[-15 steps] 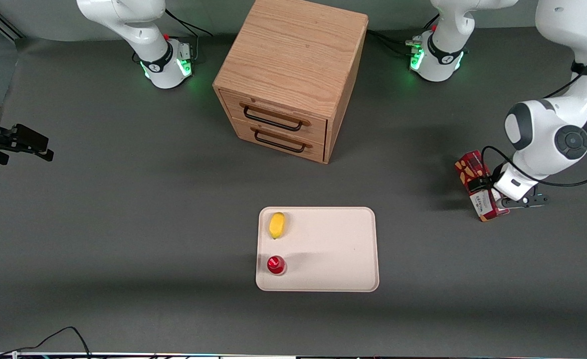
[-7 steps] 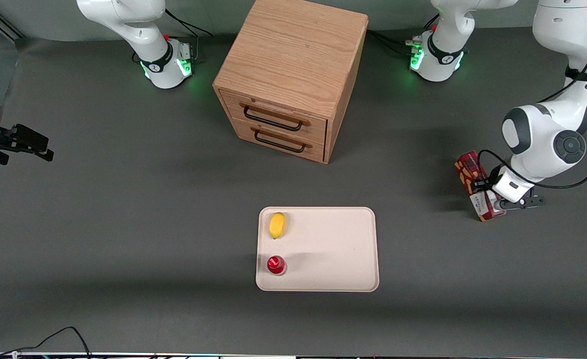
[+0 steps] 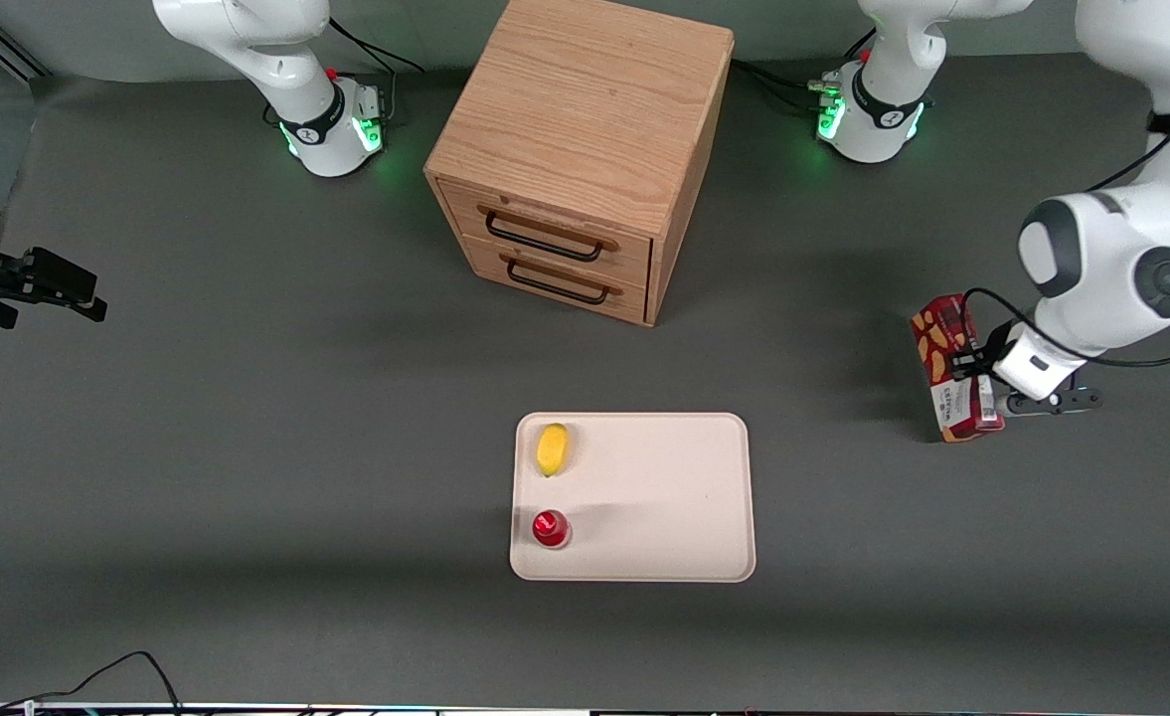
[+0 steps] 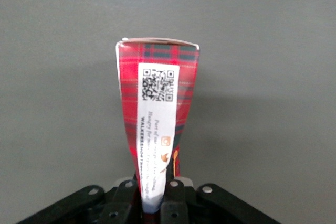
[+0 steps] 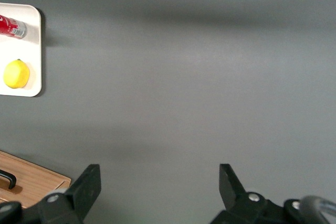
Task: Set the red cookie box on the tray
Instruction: 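Close the left gripper on the cookie box's end, then lift the cookie box and carry it over the white tray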
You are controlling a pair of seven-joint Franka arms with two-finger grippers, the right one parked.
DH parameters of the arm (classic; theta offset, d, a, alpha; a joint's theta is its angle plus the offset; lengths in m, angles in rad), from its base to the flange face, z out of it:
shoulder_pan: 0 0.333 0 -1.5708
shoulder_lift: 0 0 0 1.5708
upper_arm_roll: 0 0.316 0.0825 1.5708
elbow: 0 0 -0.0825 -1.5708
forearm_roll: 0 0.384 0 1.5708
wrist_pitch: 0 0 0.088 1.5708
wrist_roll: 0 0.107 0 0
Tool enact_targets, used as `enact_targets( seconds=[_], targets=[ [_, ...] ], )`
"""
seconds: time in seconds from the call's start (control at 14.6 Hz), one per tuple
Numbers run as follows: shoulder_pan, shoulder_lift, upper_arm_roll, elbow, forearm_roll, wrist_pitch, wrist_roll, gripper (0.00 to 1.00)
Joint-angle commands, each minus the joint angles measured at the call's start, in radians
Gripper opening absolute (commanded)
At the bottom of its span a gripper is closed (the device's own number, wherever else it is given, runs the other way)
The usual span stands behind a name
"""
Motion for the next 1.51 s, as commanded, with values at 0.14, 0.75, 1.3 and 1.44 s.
enact_targets(
  seconds=[0.14, 0.75, 1.3, 1.44],
  targets=[
    [-0.025, -0.112, -0.002, 0.293, 0.035, -0.498, -0.032, 0.00],
    [-0.091, -0.094, -0.121, 0.702, 0.059, -0.948, -0.320, 0.00],
    [-0.196, 0.280, -0.412, 0.910, 0.101, -0.586, -1.015, 0.00],
    [-0.212, 0.392, -0.412, 1.004, 0.124, -0.537, -1.037, 0.00]
  ],
)
